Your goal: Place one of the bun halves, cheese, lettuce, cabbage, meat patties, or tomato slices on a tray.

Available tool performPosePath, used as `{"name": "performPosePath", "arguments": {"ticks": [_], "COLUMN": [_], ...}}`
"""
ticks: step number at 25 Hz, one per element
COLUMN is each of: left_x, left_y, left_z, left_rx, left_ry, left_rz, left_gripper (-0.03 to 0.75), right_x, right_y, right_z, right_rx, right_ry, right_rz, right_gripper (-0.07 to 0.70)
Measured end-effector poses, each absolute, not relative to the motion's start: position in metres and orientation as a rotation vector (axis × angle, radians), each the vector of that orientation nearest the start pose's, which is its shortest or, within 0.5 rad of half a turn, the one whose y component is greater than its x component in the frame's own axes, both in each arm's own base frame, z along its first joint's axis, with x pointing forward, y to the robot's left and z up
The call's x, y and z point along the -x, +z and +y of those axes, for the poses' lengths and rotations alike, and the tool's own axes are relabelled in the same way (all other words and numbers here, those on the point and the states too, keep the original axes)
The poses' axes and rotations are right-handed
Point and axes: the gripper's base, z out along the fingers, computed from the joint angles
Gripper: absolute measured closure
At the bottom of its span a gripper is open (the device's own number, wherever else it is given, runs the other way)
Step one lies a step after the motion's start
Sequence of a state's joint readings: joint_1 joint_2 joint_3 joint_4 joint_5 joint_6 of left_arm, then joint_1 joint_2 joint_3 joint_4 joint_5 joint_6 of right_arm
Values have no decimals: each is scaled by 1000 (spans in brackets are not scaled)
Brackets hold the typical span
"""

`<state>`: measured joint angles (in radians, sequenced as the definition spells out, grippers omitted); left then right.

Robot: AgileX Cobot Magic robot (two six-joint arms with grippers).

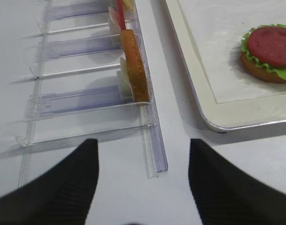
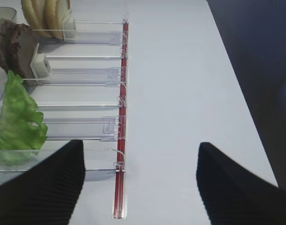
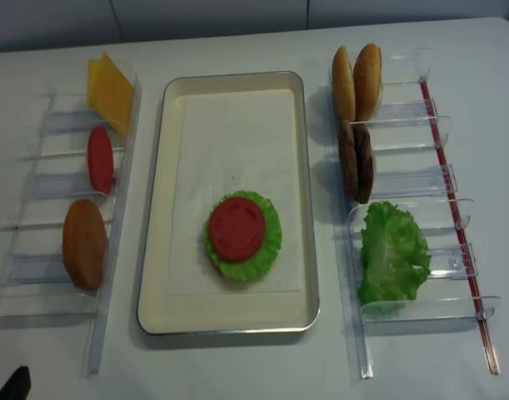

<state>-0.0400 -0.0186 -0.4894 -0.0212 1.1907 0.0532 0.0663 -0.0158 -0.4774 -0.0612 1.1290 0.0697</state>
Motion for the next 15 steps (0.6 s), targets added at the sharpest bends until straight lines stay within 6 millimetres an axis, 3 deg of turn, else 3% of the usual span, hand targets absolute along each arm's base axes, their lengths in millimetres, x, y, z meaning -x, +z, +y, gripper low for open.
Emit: {"name": "performPosePath", "arguments": {"ticks": [15], "left_x": [13], "left_y": [264], "left_z": [-1], "left_rx": [-104], "left_ry": [-18], "left_rz": [2164], "left_gripper": [286], "right_x": [7], "right_y": [266], "right_z": [-6], "right_rx": [-8], "right_ry": [6], "right_rz": [2118], "right_gripper": [108]}}
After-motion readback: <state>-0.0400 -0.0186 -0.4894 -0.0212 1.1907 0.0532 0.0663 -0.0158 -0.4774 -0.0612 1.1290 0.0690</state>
